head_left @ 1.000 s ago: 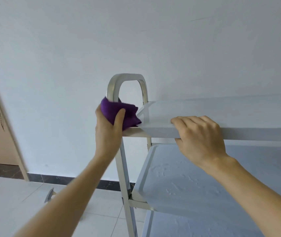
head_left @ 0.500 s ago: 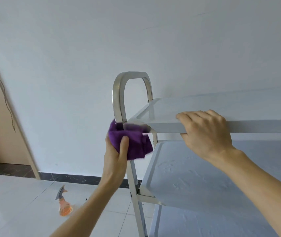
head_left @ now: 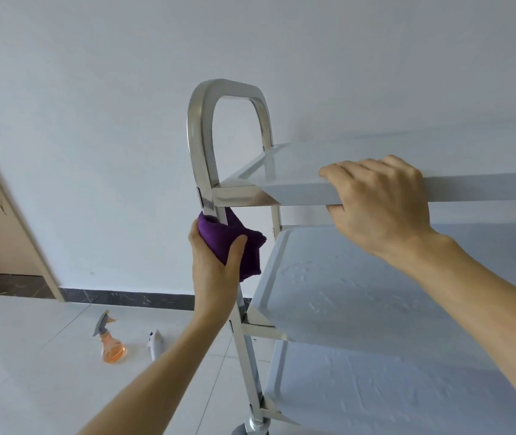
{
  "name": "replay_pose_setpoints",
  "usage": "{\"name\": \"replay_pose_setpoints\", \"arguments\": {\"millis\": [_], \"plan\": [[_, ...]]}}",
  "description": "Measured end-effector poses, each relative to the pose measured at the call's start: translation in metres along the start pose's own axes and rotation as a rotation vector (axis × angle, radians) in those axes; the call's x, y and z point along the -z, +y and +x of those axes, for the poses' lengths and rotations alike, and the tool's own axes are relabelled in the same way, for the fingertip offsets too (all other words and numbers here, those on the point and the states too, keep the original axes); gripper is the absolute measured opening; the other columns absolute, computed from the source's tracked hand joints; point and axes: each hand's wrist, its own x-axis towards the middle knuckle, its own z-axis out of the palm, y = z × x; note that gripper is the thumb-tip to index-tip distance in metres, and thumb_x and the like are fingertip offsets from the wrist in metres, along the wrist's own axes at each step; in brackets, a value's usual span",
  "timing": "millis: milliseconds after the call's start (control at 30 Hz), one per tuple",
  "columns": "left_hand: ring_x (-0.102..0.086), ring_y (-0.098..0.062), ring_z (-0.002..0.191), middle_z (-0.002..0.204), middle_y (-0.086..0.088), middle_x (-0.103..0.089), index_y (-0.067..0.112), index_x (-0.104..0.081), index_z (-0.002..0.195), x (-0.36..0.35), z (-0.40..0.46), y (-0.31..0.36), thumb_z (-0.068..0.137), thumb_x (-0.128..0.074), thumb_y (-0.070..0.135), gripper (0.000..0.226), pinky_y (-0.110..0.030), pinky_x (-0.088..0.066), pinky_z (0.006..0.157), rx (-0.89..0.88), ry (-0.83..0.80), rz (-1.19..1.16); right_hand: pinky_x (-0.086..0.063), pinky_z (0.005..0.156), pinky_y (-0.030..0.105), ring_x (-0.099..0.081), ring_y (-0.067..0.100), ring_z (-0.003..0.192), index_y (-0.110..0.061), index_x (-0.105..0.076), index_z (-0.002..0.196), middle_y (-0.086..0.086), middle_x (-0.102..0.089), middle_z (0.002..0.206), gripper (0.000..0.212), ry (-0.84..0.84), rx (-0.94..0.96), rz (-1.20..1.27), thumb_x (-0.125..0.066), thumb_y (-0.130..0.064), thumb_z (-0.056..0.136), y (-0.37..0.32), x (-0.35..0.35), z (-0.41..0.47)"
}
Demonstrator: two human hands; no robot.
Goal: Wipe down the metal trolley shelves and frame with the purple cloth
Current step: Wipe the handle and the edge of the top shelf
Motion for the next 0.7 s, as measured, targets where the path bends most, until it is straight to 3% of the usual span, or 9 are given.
{"name": "replay_pose_setpoints", "arguments": {"millis": [200,333,467,600,633,700], "plan": [[-0.056,-0.003,0.110,0.121,0.023,-0.050,0.047,-0.027,0.130,0.004,-0.054,-0.070,0.089,-0.067,0.032,0.059,-0.018,-0.051,0.076,0.162,-0.174,0.017,-0.040,0.067,0.035,-0.064,0.032,0.073,-0.013,-0.067,0.097,0.004,-0.072,0.084,0.024,0.003,0.009,0.004,-0.057,-0.013,0.076,0.000,0.000,-0.001],[-0.060,-0.010,0.105,0.115,0.010,-0.056,0.044,-0.030,0.121,0.006,-0.051,-0.075,0.092,-0.065,0.027,0.048,-0.015,-0.053,0.068,0.223,-0.237,-0.021,-0.039,0.068,0.035,-0.064,0.032,0.074,-0.013,-0.067,0.098,0.004,-0.072,0.085,0.024,-0.003,0.008,0.004,-0.057,-0.014,0.077,0.000,-0.002,0.001],[-0.061,-0.003,0.100,0.116,0.013,-0.054,0.040,-0.035,0.130,0.002,-0.039,-0.030,0.094,-0.062,0.024,0.048,-0.015,-0.054,0.063,0.161,-0.069,-0.121,-0.039,0.068,0.036,-0.064,0.032,0.075,-0.013,-0.067,0.099,0.004,-0.072,0.085,0.023,0.002,0.007,-0.002,-0.058,-0.014,0.077,0.000,-0.003,0.001],[-0.058,-0.013,0.115,0.127,0.014,-0.053,0.041,-0.038,0.135,-0.011,-0.047,0.020,0.095,-0.058,0.017,0.051,-0.046,-0.054,0.092,0.098,0.176,-0.240,-0.039,0.071,0.037,-0.064,0.031,0.080,-0.015,-0.066,0.103,0.003,-0.072,0.090,0.027,-0.027,0.004,-0.002,-0.055,-0.014,0.079,0.001,-0.001,-0.001],[-0.059,-0.010,0.113,0.123,0.018,-0.055,0.041,-0.040,0.131,-0.014,-0.057,0.029,0.095,-0.058,0.016,0.047,-0.041,-0.055,0.091,0.066,0.206,-0.246,-0.038,0.072,0.037,-0.064,0.031,0.082,-0.016,-0.065,0.105,0.002,-0.072,0.092,0.027,-0.041,0.005,-0.002,-0.054,-0.015,0.080,0.001,0.000,-0.001],[-0.063,0.006,0.095,0.106,0.028,-0.062,0.046,-0.043,0.119,-0.019,-0.081,0.040,0.096,-0.057,0.013,0.043,-0.015,-0.055,0.074,-0.010,0.174,-0.229,-0.039,0.076,0.038,-0.064,0.029,0.088,-0.016,-0.063,0.109,0.001,-0.071,0.099,0.029,-0.073,0.006,0.011,-0.052,-0.018,0.083,0.002,0.002,0.000]]}}
